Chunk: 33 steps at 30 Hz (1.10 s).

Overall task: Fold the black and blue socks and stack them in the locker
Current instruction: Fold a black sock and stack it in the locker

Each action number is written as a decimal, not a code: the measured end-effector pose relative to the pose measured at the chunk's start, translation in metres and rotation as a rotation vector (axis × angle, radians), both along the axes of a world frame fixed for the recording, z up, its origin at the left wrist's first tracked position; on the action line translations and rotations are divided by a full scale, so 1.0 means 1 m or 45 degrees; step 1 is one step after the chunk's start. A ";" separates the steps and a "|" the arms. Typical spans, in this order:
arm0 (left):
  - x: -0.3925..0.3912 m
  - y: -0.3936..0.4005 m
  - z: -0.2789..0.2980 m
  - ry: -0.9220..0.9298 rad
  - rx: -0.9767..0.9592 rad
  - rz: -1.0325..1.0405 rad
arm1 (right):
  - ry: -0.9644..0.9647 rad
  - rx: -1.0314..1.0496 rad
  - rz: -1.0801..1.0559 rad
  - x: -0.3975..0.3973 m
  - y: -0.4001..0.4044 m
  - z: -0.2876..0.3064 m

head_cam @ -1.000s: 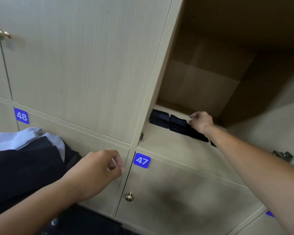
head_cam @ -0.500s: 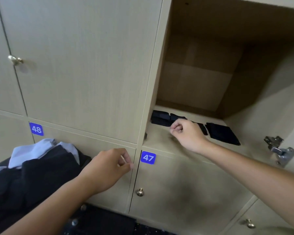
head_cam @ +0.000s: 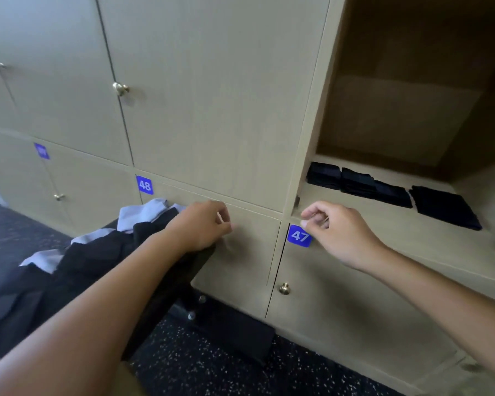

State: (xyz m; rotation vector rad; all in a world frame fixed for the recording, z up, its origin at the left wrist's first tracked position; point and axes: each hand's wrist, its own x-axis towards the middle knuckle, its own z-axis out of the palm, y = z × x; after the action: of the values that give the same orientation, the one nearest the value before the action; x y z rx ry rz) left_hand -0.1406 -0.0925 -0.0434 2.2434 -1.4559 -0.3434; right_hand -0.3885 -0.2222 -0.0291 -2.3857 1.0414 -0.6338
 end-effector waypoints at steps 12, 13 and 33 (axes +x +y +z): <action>0.060 0.021 -0.033 -0.371 0.514 0.315 | 0.112 0.078 0.120 0.017 0.010 -0.009; 0.062 0.021 -0.036 -0.384 0.502 0.328 | 0.127 0.082 0.131 0.017 0.010 -0.010; 0.021 0.012 0.012 0.132 -0.382 0.309 | -0.043 0.405 0.295 0.021 -0.003 -0.012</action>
State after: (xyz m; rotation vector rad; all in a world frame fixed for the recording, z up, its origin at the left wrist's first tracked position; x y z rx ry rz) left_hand -0.1199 -0.0802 -0.0317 2.0933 -1.0870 -0.1499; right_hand -0.3678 -0.2250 -0.0414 -2.1641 0.7707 -0.3912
